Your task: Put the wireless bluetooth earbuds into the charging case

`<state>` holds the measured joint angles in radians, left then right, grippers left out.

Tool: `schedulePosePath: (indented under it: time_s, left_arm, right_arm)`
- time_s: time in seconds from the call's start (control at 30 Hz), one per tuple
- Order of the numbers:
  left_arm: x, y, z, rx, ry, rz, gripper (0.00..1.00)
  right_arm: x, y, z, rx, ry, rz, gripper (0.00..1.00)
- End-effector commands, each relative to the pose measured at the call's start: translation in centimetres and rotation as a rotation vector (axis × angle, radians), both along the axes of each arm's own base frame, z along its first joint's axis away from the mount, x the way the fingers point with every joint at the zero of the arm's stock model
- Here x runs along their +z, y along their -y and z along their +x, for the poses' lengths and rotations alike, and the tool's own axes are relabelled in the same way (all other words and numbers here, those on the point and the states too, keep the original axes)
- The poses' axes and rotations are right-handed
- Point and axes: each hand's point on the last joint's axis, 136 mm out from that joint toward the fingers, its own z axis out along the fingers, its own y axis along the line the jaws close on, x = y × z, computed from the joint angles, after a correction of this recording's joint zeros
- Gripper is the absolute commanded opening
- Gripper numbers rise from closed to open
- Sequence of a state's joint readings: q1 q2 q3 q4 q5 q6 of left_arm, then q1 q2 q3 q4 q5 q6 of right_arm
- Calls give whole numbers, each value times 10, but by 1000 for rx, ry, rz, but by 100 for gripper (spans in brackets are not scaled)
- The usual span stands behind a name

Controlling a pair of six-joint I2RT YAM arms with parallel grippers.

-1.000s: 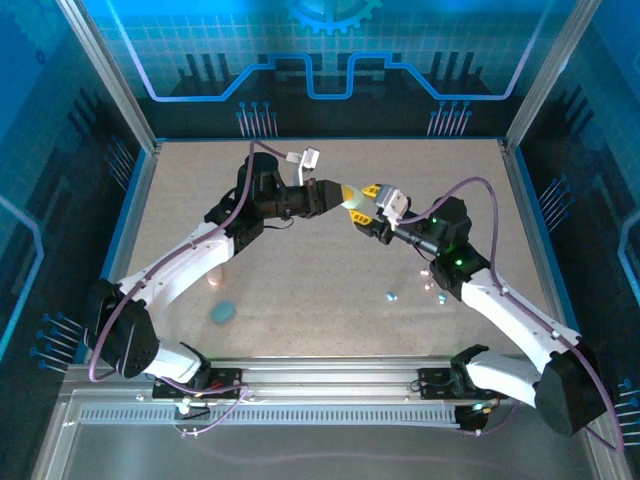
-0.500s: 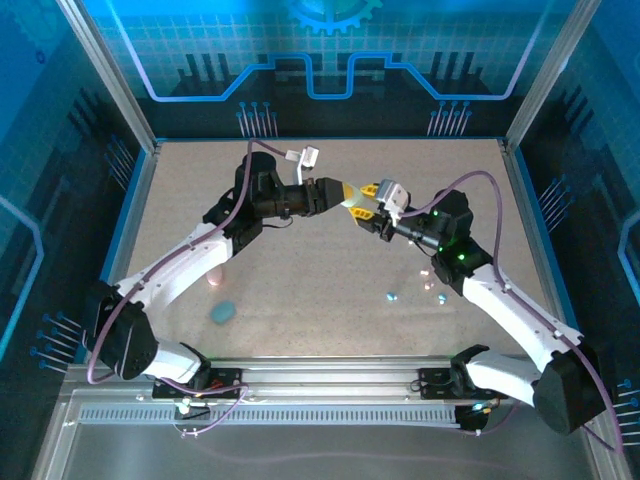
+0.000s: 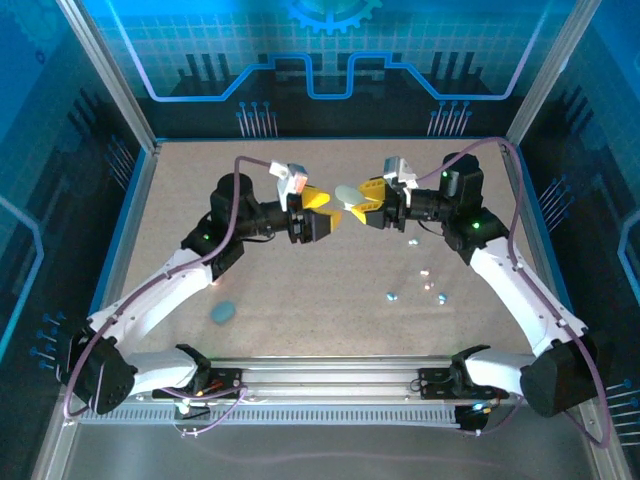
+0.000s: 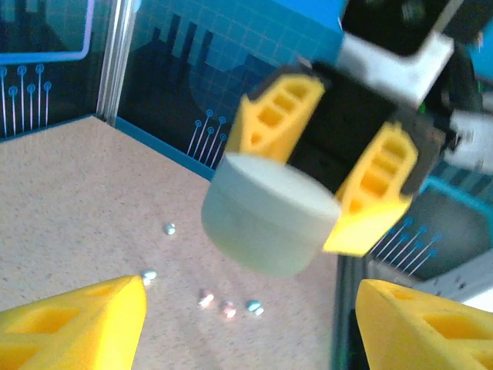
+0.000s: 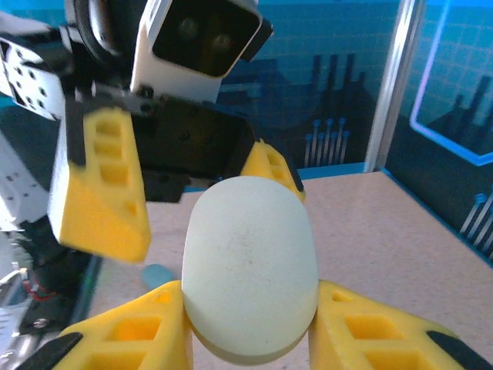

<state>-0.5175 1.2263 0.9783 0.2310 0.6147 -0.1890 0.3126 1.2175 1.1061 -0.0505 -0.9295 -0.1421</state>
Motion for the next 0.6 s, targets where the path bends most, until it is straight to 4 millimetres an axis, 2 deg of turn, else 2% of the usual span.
schedulePosePath:
  time_s: [0.0, 0.37, 0.57]
  left_arm:
    - [8, 4, -15, -89, 280, 19, 72]
    - [13, 14, -25, -191, 245, -20, 71]
    - [13, 18, -22, -200, 215, -25, 69]
  right_arm:
    - [2, 0, -16, 110, -92, -1, 37]
    - [-1, -5, -20, 148, -77, -24, 38]
    - [1, -7, -20, 140, -58, -24, 38]
